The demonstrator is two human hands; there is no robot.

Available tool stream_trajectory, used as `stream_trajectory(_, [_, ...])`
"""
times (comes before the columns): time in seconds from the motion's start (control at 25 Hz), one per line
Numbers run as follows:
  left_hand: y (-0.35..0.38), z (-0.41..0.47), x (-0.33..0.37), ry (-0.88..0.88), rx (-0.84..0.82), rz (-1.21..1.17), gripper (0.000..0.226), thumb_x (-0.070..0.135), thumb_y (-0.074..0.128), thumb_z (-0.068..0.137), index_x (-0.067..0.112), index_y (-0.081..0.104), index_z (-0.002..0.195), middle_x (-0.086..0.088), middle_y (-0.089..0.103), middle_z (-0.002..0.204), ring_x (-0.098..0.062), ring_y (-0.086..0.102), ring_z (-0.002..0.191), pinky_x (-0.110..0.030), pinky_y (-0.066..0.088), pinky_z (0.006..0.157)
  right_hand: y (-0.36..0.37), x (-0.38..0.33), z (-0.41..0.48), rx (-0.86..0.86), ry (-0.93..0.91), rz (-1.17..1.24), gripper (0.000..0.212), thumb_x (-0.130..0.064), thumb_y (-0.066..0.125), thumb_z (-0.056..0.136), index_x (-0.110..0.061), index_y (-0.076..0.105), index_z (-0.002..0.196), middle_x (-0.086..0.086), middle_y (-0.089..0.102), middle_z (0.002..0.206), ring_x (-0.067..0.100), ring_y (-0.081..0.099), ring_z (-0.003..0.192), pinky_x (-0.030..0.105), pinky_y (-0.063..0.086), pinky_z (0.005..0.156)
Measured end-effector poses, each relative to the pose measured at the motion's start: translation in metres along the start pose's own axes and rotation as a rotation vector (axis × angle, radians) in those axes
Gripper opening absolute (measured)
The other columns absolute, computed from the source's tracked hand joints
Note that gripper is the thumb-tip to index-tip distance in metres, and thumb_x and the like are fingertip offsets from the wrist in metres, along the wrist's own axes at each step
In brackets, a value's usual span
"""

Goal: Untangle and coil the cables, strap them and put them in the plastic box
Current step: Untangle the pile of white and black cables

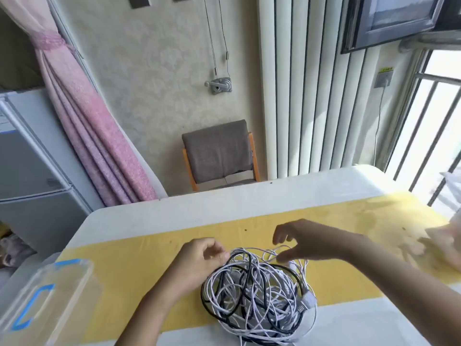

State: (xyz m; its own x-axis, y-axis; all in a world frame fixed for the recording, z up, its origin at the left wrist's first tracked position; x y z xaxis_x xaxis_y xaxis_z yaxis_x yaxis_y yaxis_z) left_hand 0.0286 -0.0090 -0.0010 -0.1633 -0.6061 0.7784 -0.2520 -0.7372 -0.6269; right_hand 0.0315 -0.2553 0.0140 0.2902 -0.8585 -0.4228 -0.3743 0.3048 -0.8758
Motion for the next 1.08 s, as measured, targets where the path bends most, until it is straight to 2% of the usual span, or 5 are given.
stream_trajectory(0.2, [0.084, 0.000, -0.070, -0.007, -0.219, 0.482, 0.119, 0.080, 0.060, 0.050, 0.042, 0.005, 0.148, 0.013, -0.001, 0.157, -0.013, -0.005, 0.146, -0.041, 0.004, 0.119, 0.097, 0.021, 0.013, -0.131, -0.036, -0.125, 0.104, -0.056, 0.077, 0.064, -0.034, 0.018, 0.147, -0.009, 0.033, 0.147, 0.018, 0.021, 0.139, 0.036, 0.028, 0.110])
stream_trajectory(0.32, [0.104, 0.003, -0.102, 0.084, -0.130, 0.669, 0.125, 0.084, 0.044, 0.043, 0.046, -0.034, 0.133, 0.011, -0.025, 0.154, -0.018, -0.018, 0.144, -0.045, 0.004, 0.119, 0.127, 0.033, 0.014, 0.042, -0.099, -0.271, 0.117, -0.061, 0.072, 0.064, -0.033, -0.001, 0.150, -0.013, 0.012, 0.155, 0.019, -0.011, 0.145, 0.040, 0.006, 0.118])
stream_trajectory(0.68, [0.127, -0.021, -0.118, 0.237, 0.330, 0.344, 0.087, 0.068, 0.048, 0.063, 0.031, 0.040, 0.141, -0.001, 0.031, 0.147, -0.019, 0.033, 0.134, -0.033, 0.028, 0.111, 0.172, 0.058, -0.010, 0.479, -0.233, -0.001, 0.092, -0.082, 0.048, 0.068, -0.035, 0.028, 0.145, -0.024, 0.023, 0.141, -0.004, 0.013, 0.137, 0.008, 0.007, 0.109])
stream_trajectory(0.92, [0.117, -0.054, -0.110, 0.043, 0.663, 0.307, 0.027, 0.028, 0.075, 0.070, 0.014, 0.064, 0.090, -0.006, 0.050, 0.112, -0.030, 0.050, 0.105, -0.035, 0.038, 0.089, 0.175, 0.069, -0.044, 0.652, -0.050, 0.282, 0.034, -0.034, 0.082, 0.069, -0.026, 0.061, 0.094, -0.013, 0.056, 0.095, 0.006, 0.056, 0.080, 0.016, 0.041, 0.069])
stream_trajectory(1.08, [0.110, -0.072, -0.101, 0.075, 0.813, 0.305, 0.045, 0.011, 0.080, 0.065, 0.009, 0.061, 0.106, -0.014, 0.050, 0.124, -0.035, 0.046, 0.117, -0.045, 0.034, 0.100, 0.179, 0.056, -0.052, 0.557, -0.062, 0.338, 0.017, -0.017, 0.080, 0.073, -0.025, 0.065, 0.078, -0.010, 0.059, 0.075, 0.001, 0.052, 0.066, 0.013, 0.038, 0.059])
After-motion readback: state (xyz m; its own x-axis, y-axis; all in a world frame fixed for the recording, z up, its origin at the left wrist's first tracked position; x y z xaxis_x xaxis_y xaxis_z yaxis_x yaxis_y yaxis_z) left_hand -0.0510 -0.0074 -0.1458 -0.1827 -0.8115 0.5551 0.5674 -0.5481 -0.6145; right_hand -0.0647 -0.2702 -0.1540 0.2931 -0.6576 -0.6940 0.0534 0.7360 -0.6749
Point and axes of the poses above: each hand's wrist, its own z-axis towards the middle knuckle, its own y-axis out of the palm, x = y × z, the point moved 3 cm from there along z, towards the middle knuckle
